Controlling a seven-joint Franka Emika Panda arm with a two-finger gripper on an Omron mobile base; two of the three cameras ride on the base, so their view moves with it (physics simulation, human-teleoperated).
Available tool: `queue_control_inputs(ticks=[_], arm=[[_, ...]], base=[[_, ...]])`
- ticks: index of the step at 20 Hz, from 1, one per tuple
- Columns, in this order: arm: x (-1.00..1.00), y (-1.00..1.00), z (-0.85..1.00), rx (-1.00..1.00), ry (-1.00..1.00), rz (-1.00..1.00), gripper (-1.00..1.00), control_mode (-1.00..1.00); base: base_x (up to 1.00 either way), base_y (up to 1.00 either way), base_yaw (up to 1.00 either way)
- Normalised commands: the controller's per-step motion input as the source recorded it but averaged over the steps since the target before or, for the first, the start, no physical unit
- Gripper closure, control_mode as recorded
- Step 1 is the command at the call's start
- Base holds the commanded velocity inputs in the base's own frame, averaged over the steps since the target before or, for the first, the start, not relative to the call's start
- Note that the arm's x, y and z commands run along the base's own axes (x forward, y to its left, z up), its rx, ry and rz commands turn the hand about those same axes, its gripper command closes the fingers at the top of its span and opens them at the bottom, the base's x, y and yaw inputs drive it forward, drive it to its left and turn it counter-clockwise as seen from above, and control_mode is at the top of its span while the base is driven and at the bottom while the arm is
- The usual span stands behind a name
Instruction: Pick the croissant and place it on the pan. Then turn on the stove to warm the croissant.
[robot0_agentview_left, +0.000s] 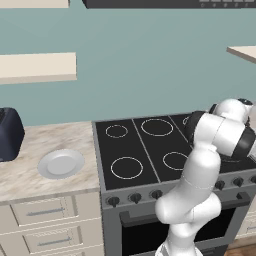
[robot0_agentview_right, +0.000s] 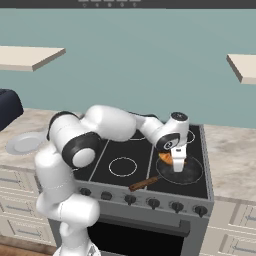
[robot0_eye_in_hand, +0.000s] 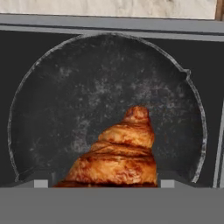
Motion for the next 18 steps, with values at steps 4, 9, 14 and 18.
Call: queue_control_inputs(ticks=[4, 9, 14, 18], arm=[[0.33, -0.09, -0.43, 0.0, 0.08, 0.0, 1.0, -1.0], [0.28, -0.22, -0.33, 0.0, 0.06, 0.0, 1.0, -1.0], [0.23, -0.34, -0.31, 0.0, 0.06, -0.02, 1.0, -1.0], [0.2, -0.25, -0.34, 0.0, 0.07, -0.02, 1.0, -1.0]], base=[[0.0, 0.0, 0.0], [0.0, 0.0, 0.0], [0.0, 0.0, 0.0], [0.0, 0.0, 0.0]])
